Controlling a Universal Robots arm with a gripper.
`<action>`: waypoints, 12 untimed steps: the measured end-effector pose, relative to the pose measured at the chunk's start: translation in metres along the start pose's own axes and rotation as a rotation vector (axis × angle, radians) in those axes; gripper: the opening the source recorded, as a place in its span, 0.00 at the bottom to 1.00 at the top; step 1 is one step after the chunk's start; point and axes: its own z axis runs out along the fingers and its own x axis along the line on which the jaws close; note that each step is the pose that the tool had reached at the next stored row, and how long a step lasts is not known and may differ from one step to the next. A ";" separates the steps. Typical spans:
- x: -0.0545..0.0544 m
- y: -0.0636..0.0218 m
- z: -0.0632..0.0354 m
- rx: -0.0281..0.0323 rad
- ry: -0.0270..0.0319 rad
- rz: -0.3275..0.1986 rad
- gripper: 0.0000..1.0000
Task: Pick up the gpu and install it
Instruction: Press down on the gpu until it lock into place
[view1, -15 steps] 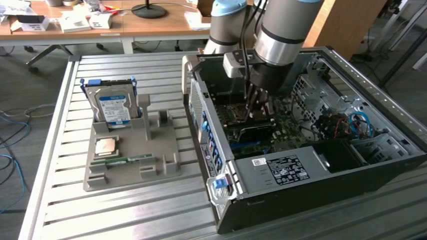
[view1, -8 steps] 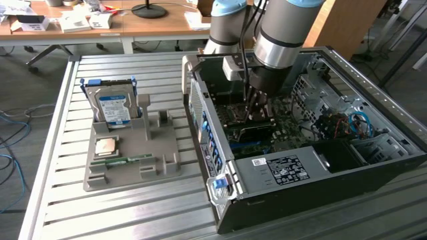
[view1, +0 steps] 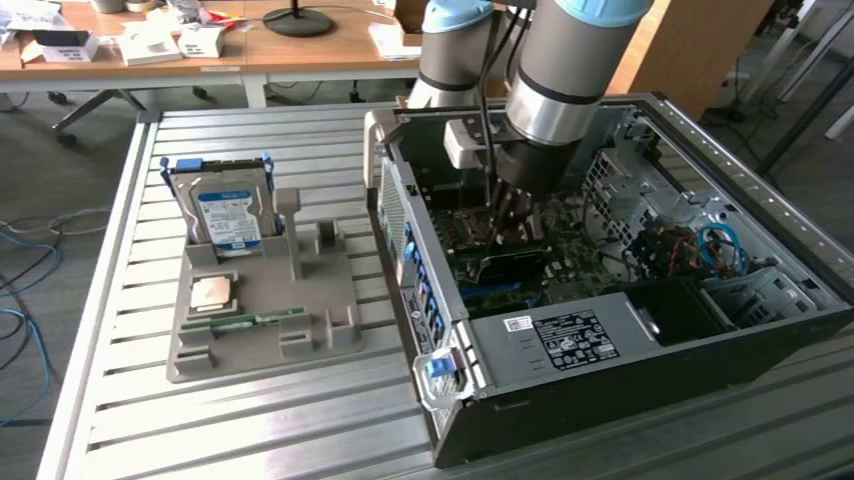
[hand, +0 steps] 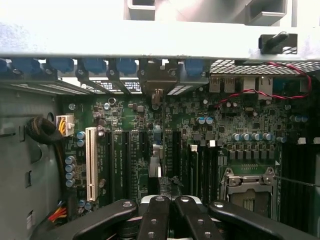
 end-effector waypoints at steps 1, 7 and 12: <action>0.000 0.0000 0.0006 0.0000 0.0000 0.000 0.11; 0.000 -0.0001 0.0020 0.0001 -0.0003 0.000 0.11; 0.000 -0.0001 0.0031 0.0001 -0.0002 0.000 0.11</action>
